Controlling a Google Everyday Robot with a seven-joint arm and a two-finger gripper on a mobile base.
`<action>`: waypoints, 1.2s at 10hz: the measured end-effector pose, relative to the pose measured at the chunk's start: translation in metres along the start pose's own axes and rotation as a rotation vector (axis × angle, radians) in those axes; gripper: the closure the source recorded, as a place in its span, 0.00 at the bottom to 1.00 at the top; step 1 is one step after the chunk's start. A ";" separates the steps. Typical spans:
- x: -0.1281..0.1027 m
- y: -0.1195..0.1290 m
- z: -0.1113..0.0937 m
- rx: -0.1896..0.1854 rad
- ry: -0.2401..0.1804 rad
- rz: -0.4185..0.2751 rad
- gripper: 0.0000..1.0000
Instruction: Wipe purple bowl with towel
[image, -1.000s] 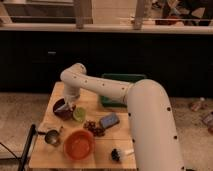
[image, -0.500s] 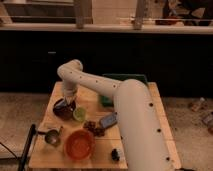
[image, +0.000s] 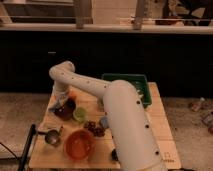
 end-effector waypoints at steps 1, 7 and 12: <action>-0.008 0.006 0.001 -0.001 -0.007 -0.016 1.00; -0.019 0.056 -0.007 -0.015 -0.012 0.008 1.00; 0.008 0.069 -0.026 -0.005 0.035 0.080 1.00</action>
